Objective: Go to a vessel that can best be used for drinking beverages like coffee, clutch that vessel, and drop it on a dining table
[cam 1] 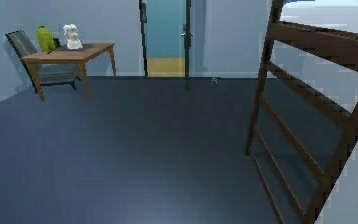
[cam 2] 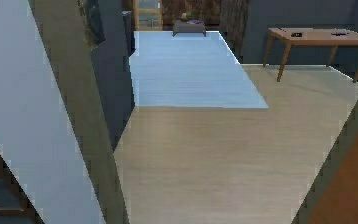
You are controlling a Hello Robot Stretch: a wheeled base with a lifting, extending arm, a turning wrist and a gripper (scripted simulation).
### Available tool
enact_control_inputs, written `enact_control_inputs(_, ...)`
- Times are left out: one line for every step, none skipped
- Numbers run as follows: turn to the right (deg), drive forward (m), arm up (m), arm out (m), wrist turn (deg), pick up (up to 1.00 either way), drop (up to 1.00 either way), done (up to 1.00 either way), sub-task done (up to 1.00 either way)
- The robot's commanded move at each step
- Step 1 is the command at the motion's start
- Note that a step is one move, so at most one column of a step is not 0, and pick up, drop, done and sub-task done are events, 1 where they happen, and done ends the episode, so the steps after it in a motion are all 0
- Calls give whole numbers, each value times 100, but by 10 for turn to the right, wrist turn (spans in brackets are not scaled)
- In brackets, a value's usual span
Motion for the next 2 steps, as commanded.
enact_control_inputs(-450,0,0,0,0,0,0,0,0)
enact_control_inputs(-60,0,0,0,0,0,0,0,0)
